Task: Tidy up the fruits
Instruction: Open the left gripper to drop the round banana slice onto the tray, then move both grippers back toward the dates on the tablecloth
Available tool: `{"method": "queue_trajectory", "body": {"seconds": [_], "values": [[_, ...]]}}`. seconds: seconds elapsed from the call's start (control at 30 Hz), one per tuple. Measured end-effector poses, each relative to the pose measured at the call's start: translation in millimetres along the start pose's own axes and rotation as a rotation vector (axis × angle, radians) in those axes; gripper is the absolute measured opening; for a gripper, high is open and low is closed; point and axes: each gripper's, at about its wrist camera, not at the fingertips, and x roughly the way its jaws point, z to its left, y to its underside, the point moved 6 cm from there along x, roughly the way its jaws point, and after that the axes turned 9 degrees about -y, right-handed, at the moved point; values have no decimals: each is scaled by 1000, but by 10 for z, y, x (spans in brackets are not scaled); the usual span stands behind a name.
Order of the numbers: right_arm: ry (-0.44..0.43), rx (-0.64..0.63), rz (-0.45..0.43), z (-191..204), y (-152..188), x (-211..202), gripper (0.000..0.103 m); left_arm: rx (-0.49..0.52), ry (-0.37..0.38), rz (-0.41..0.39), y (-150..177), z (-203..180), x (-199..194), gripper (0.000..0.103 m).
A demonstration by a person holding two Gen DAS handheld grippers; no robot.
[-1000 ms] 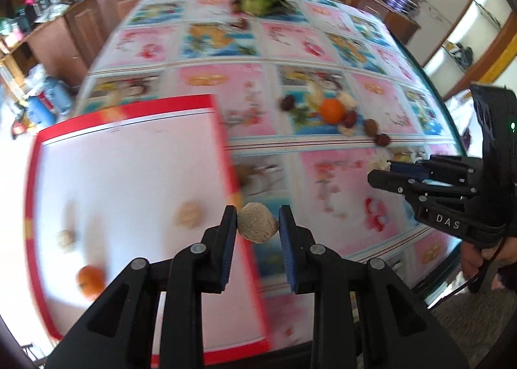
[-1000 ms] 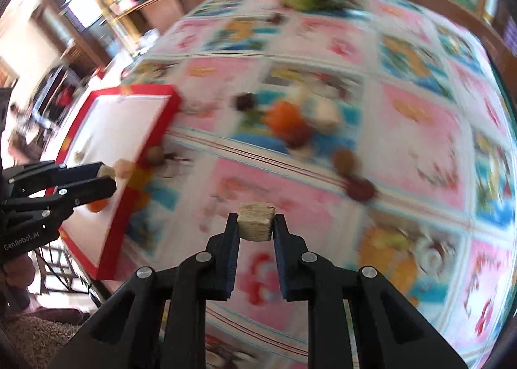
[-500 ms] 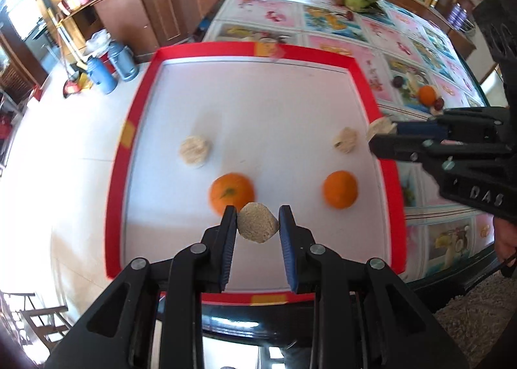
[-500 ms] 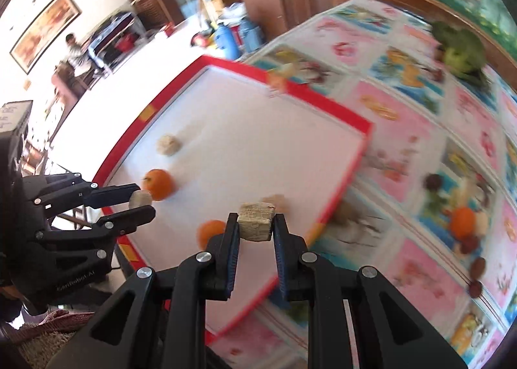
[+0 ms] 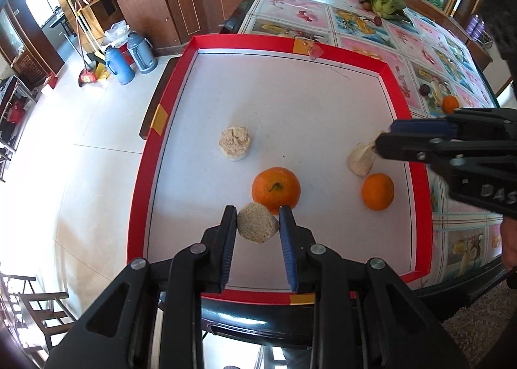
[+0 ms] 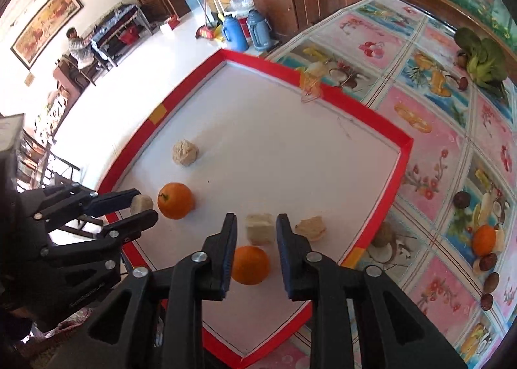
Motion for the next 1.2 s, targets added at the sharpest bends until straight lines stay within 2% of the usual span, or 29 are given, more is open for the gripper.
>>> {"method": "queue_trajectory", "body": {"seconds": [0.1,0.23,0.37,0.47,0.57,0.67,0.87,1.03,1.2], "values": [[-1,37,-44,-120,-10,-130,27,-3,-3,-6,-55,-3,-25,29],[19,134,-98,-429,60,-319,27,30,93,-57,-178,-206,-209,29],[50,286,-167,-923,210,-585,27,102,280,-102,-267,-661,-469,29],[65,371,-203,-1211,339,-765,27,182,371,-120,-296,-1052,-600,29],[81,448,-237,-1464,500,-946,27,285,400,-121,-303,-1434,-635,29],[100,503,-262,-1665,672,-1099,27,332,443,-61,-309,-1733,-530,29],[166,587,-316,-2099,1059,-1466,27,362,398,14,-266,-2064,-257,29],[211,639,-328,-2415,1360,-1630,27,348,299,66,-186,-1948,-9,29],[197,625,-319,-2513,1411,-1616,27,314,292,74,-144,-1780,21,27]]}}
